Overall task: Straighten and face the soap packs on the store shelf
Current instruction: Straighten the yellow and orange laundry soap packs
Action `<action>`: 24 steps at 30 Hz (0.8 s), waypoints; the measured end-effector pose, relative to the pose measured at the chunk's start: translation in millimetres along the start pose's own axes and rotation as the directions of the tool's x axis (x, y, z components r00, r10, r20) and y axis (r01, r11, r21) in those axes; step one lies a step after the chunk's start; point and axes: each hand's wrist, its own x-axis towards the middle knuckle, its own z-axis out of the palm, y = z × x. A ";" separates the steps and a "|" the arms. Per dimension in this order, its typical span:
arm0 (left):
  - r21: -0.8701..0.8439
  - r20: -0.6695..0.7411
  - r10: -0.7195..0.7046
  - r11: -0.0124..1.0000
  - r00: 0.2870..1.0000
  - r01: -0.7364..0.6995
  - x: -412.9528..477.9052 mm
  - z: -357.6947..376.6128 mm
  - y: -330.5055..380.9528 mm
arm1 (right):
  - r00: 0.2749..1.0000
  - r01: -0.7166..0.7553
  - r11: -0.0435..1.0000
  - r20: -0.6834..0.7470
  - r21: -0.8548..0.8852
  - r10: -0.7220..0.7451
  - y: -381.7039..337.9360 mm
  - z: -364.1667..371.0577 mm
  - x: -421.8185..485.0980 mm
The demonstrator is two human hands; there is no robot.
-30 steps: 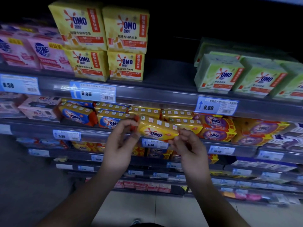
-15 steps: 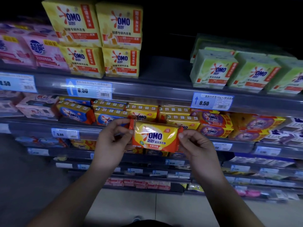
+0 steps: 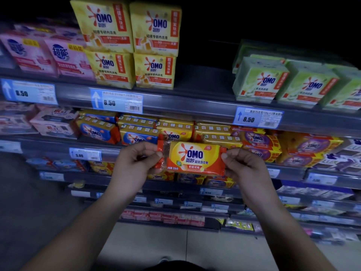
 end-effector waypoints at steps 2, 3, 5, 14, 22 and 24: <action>0.043 -0.003 0.060 0.997 0.998 -0.060 -1.9 -1.7 0.5 | 0.999 0.039 0.999 -0.001 -0.018 -0.039 -2.0 -0.1 -1.9; 0.094 0.000 0.105 0.990 0.994 -0.105 -2.2 -3.1 0.5 | 0.997 0.077 0.996 -0.002 -0.054 -0.077 -2.8 -0.6 -3.0; 0.175 0.016 0.170 0.970 0.985 -0.170 -2.7 -6.5 0.7 | 0.987 0.161 0.974 0.000 -0.157 -0.163 -3.4 -1.5 -5.7; -0.033 0.193 0.290 0.957 0.938 -0.289 -11.3 -10.2 4.9 | 0.941 0.327 0.938 0.126 -0.114 -0.313 -1.5 5.9 -20.4; -0.094 0.172 0.333 0.942 0.927 -0.321 -15.0 -10.0 8.0 | 0.908 0.417 0.899 0.095 -0.136 -0.407 0.7 8.5 -20.5; -0.070 0.159 0.318 0.948 0.935 -0.311 -15.8 -11.3 9.3 | 0.922 0.385 0.918 0.096 -0.097 -0.376 -0.7 8.1 -22.1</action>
